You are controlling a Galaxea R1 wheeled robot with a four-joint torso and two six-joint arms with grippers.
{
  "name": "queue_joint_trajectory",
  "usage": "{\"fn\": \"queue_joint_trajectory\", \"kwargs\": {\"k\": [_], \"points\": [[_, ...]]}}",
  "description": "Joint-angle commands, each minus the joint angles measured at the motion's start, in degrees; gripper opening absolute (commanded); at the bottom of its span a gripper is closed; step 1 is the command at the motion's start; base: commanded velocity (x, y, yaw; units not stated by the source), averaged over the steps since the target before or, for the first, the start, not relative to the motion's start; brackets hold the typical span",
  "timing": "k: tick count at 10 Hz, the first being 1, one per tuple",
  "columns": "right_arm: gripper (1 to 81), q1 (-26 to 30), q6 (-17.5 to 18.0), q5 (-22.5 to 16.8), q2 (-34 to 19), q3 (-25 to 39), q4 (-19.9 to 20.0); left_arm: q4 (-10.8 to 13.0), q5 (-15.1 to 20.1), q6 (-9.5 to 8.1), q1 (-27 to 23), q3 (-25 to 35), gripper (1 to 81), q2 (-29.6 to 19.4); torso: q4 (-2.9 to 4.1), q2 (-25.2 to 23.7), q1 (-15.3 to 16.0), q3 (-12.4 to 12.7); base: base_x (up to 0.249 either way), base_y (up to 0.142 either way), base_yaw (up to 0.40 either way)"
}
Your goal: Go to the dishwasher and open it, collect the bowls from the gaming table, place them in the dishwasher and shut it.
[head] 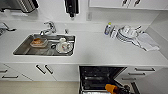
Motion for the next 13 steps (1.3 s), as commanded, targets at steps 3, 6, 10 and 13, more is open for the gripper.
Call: {"fn": "queue_joint_trajectory", "kwargs": {"k": [3,6,10,13], "points": [[1.0,8.7,2.6,-4.5,7.3,-8.0,0.0,0.6,7.8,2.04,3.6,0.1,81.1,4.2,0.00,0.0,0.0,0.0,0.000,0.000,0.000],[1.0,10.1,3.0,-5.0,9.0,-9.3,0.0,0.6,7.8,2.66,3.8,0.0,81.1,4.5,0.00,0.0,0.0,0.0,0.000,0.000,0.000],[81.1,11.8,6.1,-7.6,5.2,-8.0,-0.1,0.5,7.8,2.66,3.8,-0.1,81.1,4.4,0.00,0.0,0.0,0.0,0.000,0.000,0.000],[81.1,8.7,6.9,-9.2,-2.2,-4.4,-0.3,-0.4,7.5,2.39,3.4,0.0,81.1,4.0,0.00,0.0,0.0,0.0,0.000,0.000,0.000]]}}
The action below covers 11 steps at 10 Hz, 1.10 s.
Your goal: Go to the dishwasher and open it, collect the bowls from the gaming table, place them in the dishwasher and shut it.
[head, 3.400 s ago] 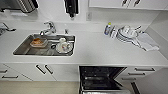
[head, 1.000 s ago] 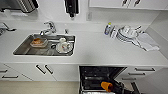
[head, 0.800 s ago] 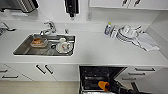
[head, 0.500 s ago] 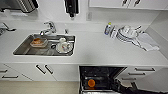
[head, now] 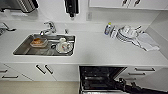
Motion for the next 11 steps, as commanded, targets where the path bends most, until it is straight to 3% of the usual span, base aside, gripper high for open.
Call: {"fn": "queue_joint_trajectory", "kwargs": {"k": [1,2,4,7,8,10,11], "points": [[81.1,0.7,0.5,-4.0,-8.9,4.8,-0.8,-1.0,2.2,-0.21,1.6,0.3,81.1,0.3,0.00,0.0,0.0,0.0,0.000,0.000,0.000],[81.1,-2.1,0.3,-5.9,-10.6,5.2,-1.1,-2.3,2.4,-0.21,1.3,0.3,81.1,0.5,0.00,0.0,0.0,0.0,0.000,0.000,0.000],[81.1,-8.5,-0.1,-11.2,-12.6,5.3,-1.2,-2.5,2.2,-0.20,1.0,0.3,81.1,0.2,0.00,0.0,0.0,0.0,0.000,0.000,0.000],[81.1,-19.4,-1.1,-11.3,-13.1,3.4,-4.0,-2.6,1.7,-0.03,0.8,0.3,81.1,-0.3,0.00,0.0,0.0,0.0,0.000,0.000,0.000],[81.1,-22.3,-1.1,-11.3,-12.9,2.7,-5.7,-2.5,1.6,-0.03,0.5,0.3,81.1,-0.6,0.00,-5.7,3.7,0.0,0.000,0.000,0.000],[81.1,-27.9,-1.2,-11.1,-11.6,0.3,-8.0,-2.7,2.3,0.06,-0.7,-0.1,81.1,-0.7,0.00,-7.0,4.5,0.0,0.000,0.000,0.000],[81.1,-30.5,-1.2,-10.9,-9.9,-1.5,-9.3,-4.3,1.6,-0.21,-1.8,-0.2,81.1,-2.0,0.00,-8.8,5.5,0.0,0.000,0.000,0.000]]}}
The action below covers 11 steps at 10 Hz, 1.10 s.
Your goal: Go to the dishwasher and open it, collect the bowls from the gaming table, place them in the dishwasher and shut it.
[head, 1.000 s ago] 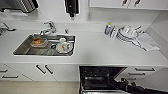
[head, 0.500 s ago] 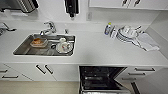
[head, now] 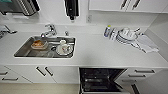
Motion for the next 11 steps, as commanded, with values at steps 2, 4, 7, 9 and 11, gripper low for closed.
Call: {"fn": "queue_joint_trajectory", "kwargs": {"k": [2,4,7,9,11], "points": [[81.1,-7.9,-0.7,-2.3,3.5,-5.4,-7.1,-2.6,2.1,0.29,-0.6,0.1,81.1,-0.5,0.00,-7.7,4.9,0.0,0.000,0.000,0.000],[81.1,-11.6,-0.5,-2.3,8.0,-10.2,-9.0,-2.4,2.3,0.47,-0.6,0.1,81.1,0.4,0.00,-11.8,7.5,0.0,0.000,0.000,0.000],[81.1,-15.2,-1.7,-1.9,15.9,-21.9,-9.2,-2.1,2.7,0.64,-0.5,0.1,81.1,1.2,0.00,-18.0,11.3,0.1,0.000,0.000,0.000],[81.1,-15.4,-1.8,-1.9,16.4,-22.2,-9.7,-2.2,2.7,0.64,-0.5,0.1,81.1,1.2,0.00,-22.2,13.9,0.1,0.000,0.000,0.000],[81.1,-15.2,-1.8,-1.9,17.4,-22.4,-10.4,-2.2,2.8,0.64,-0.5,0.1,81.1,1.2,0.00,-26.5,16.5,-5.4,0.000,0.000,0.000]]}}
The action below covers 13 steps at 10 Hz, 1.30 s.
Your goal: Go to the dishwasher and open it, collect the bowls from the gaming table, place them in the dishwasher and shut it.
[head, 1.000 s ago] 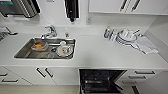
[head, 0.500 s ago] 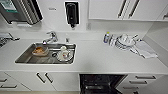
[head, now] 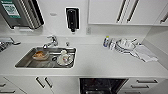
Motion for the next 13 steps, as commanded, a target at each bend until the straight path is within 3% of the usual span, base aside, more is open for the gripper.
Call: {"fn": "queue_joint_trajectory", "kwargs": {"k": [1,3,4,6,7,9,13], "points": [[81.1,1.6,-0.4,-3.1,-1.6,0.5,-1.5,0.1,2.3,0.41,0.8,0.2,81.1,0.5,0.00,-5.6,3.6,-5.3,0.000,0.000,0.000],[81.1,4.2,0.0,-0.2,-2.1,1.5,-0.9,0.1,2.3,0.41,1.0,0.2,81.1,0.3,0.00,-9.1,5.8,-8.3,0.000,0.000,0.000],[81.1,6.0,0.2,0.2,-3.0,3.4,-1.1,0.1,2.3,0.41,1.0,0.2,81.1,0.2,0.00,-11.0,7.0,-4.8,0.000,0.000,0.000],[81.1,10.3,1.1,2.8,-4.5,7.3,-0.3,0.3,2.3,0.50,1.1,0.2,81.1,0.0,0.00,-14.0,9.0,-6.6,0.000,0.000,0.000],[81.1,12.9,4.1,5.3,-5.4,9.3,0.1,0.2,2.3,0.41,1.1,0.2,81.1,0.0,0.00,-10.2,6.4,-7.2,0.000,0.000,0.000],[81.1,16.7,10.0,10.0,-6.7,12.8,0.0,0.2,2.3,0.41,1.3,0.2,81.1,-0.3,0.00,-13.0,8.0,-7.4,0.000,0.000,0.000],[81.1,20.1,14.1,11.4,-5.0,11.5,-0.1,0.1,2.2,0.41,2.0,0.2,81.1,-1.0,0.00,-13.6,8.4,-7.4,0.000,0.000,0.000]]}}
